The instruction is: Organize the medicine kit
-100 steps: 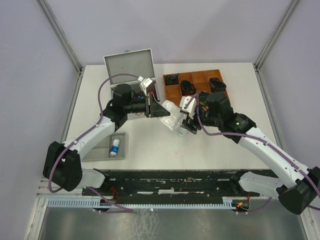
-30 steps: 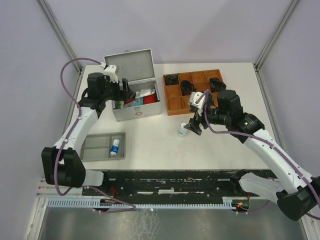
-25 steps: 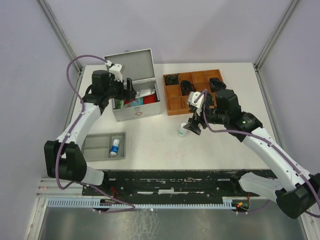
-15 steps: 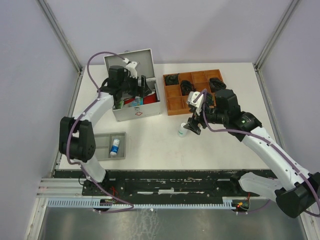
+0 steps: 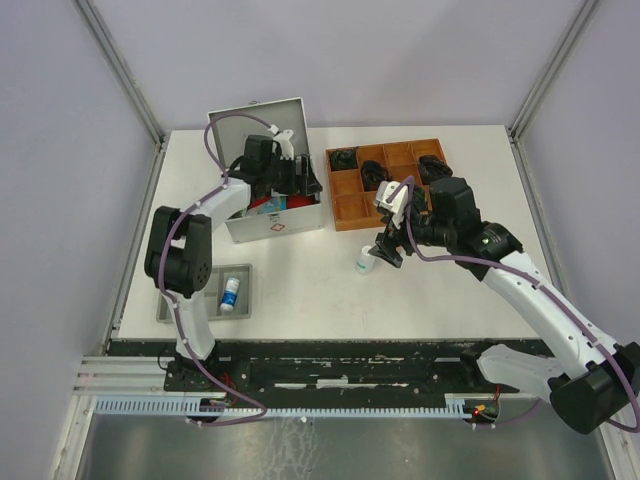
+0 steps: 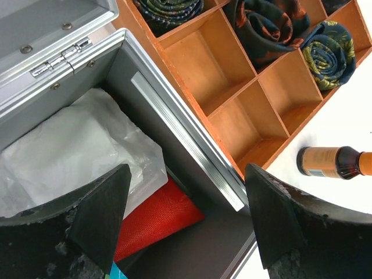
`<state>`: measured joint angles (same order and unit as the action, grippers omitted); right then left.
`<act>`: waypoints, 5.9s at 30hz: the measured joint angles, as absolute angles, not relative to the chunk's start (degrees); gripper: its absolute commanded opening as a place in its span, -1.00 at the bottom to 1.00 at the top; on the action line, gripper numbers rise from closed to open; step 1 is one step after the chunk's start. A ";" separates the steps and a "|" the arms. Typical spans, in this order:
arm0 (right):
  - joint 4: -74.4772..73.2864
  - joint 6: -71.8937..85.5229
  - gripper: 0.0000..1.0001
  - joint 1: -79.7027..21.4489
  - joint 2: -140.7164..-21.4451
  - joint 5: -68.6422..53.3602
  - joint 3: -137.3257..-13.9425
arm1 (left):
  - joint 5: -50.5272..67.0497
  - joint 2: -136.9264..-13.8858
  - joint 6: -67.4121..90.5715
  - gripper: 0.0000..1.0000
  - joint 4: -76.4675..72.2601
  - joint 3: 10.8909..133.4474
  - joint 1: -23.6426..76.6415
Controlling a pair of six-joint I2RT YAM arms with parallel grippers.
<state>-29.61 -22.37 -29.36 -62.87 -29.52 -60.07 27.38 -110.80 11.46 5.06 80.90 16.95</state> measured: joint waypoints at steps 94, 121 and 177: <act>-32.18 -22.52 0.74 -29.23 -64.71 -32.56 -60.07 | 5.41 -56.75 -50.63 0.75 32.93 37.71 11.40; -32.27 -22.55 0.76 -29.23 -65.30 -32.58 -60.07 | 0.73 -54.81 -53.04 0.76 28.80 29.32 22.87; -33.95 -23.44 0.79 -27.20 -65.56 -32.53 -60.07 | 0.62 -72.36 -39.68 0.72 22.22 38.72 36.77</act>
